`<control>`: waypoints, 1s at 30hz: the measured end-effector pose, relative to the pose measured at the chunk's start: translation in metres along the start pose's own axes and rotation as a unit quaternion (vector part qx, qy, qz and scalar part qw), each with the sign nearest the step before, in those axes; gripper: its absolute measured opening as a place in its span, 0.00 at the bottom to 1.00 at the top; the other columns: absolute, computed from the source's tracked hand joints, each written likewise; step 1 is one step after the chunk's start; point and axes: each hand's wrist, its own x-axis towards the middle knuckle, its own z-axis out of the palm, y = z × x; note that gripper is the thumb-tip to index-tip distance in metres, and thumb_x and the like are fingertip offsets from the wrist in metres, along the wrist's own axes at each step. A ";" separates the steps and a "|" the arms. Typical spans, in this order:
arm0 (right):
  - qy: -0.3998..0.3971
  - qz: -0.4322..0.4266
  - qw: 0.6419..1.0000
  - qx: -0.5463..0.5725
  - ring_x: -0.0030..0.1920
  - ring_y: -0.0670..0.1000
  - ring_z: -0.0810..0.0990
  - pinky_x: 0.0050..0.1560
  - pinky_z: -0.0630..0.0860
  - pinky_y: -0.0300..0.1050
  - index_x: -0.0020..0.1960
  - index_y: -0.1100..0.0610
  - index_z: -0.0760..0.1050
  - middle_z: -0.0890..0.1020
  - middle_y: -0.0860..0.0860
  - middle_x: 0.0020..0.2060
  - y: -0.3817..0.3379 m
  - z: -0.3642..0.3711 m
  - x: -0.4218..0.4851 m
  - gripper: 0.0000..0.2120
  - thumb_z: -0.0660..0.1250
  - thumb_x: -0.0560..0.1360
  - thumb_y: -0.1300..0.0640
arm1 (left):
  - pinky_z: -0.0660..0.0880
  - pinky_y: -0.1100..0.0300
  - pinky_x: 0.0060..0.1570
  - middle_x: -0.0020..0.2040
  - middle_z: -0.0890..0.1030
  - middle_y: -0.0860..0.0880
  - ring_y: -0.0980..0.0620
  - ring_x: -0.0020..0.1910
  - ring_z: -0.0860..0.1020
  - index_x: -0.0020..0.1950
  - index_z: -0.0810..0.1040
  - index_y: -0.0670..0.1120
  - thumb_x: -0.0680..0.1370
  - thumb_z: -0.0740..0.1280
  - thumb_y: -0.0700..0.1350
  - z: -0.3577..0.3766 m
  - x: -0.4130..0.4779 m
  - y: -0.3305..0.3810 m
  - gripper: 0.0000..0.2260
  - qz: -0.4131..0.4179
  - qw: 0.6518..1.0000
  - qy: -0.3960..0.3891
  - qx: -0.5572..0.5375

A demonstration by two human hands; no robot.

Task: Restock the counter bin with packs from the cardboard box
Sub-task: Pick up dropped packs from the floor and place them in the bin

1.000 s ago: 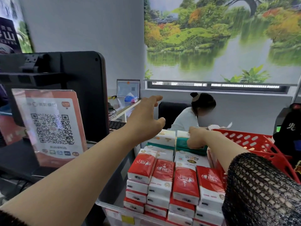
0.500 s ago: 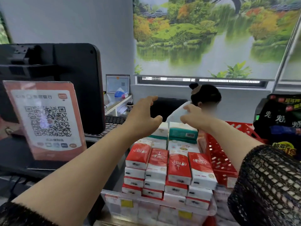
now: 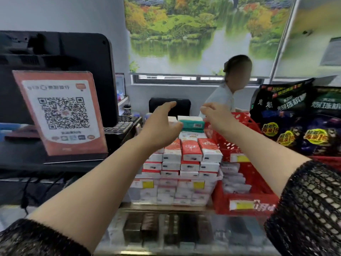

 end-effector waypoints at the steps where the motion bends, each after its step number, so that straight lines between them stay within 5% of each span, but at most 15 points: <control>1: 0.004 0.005 1.000 0.002 0.62 0.57 0.74 0.63 0.72 0.59 0.68 0.58 0.70 0.75 0.56 0.62 0.001 -0.002 -0.011 0.20 0.58 0.79 0.51 | 0.69 0.58 0.63 0.74 0.64 0.51 0.49 0.71 0.67 0.76 0.60 0.52 0.78 0.66 0.45 0.001 -0.008 0.001 0.28 0.002 1.000 0.000 -0.007; 7: 0.055 0.013 0.998 0.003 0.57 0.53 0.77 0.60 0.74 0.54 0.60 0.53 0.72 0.78 0.51 0.54 0.011 -0.010 -0.077 0.12 0.58 0.78 0.52 | 0.70 0.57 0.64 0.70 0.70 0.50 0.52 0.66 0.71 0.74 0.64 0.49 0.76 0.67 0.44 0.023 -0.055 0.014 0.26 0.007 0.998 -0.019 -0.058; 10: 0.081 0.026 0.996 0.009 0.56 0.52 0.78 0.60 0.74 0.55 0.61 0.53 0.73 0.78 0.48 0.52 0.026 -0.015 -0.109 0.14 0.60 0.77 0.51 | 0.70 0.64 0.53 0.67 0.72 0.52 0.59 0.57 0.69 0.73 0.65 0.50 0.76 0.66 0.43 0.043 -0.081 0.024 0.25 0.012 0.995 -0.041 -0.090; 13: 0.090 0.038 0.995 0.014 0.55 0.53 0.79 0.57 0.76 0.53 0.59 0.54 0.73 0.78 0.48 0.49 0.045 -0.019 -0.135 0.12 0.61 0.78 0.53 | 0.69 0.67 0.55 0.67 0.71 0.54 0.57 0.63 0.70 0.73 0.65 0.50 0.77 0.66 0.44 0.065 -0.104 0.029 0.25 0.006 0.992 -0.065 -0.109; 18: 0.064 0.068 0.995 0.018 0.55 0.52 0.79 0.59 0.75 0.57 0.55 0.51 0.73 0.78 0.47 0.51 0.090 -0.026 -0.170 0.08 0.60 0.78 0.52 | 0.69 0.58 0.64 0.70 0.70 0.51 0.54 0.67 0.69 0.74 0.65 0.49 0.77 0.67 0.43 0.108 -0.138 0.020 0.25 -0.033 0.988 -0.100 -0.113; 23: 0.028 0.103 0.994 0.034 0.53 0.50 0.79 0.59 0.76 0.55 0.58 0.52 0.74 0.79 0.47 0.52 0.142 -0.037 -0.194 0.09 0.60 0.79 0.53 | 0.68 0.61 0.62 0.65 0.71 0.55 0.58 0.63 0.69 0.73 0.65 0.50 0.77 0.66 0.43 0.152 -0.168 0.005 0.24 -0.081 0.985 -0.111 -0.106; 27: -0.017 0.136 0.988 0.073 0.50 0.49 0.80 0.57 0.76 0.52 0.53 0.51 0.74 0.80 0.48 0.49 0.188 -0.036 -0.214 0.05 0.60 0.80 0.55 | 0.64 0.79 0.48 0.61 0.73 0.56 0.62 0.52 0.71 0.73 0.66 0.49 0.78 0.66 0.42 0.186 -0.196 -0.009 0.24 -0.122 0.983 -0.094 -0.097; 30: -0.051 0.167 0.980 0.096 0.49 0.48 0.80 0.53 0.76 0.46 0.54 0.52 0.73 0.80 0.50 0.51 0.222 -0.022 -0.229 0.05 0.59 0.80 0.56 | 0.67 0.69 0.60 0.66 0.72 0.56 0.61 0.60 0.71 0.74 0.65 0.50 0.77 0.66 0.42 0.210 -0.220 -0.028 0.25 -0.162 0.978 -0.093 -0.098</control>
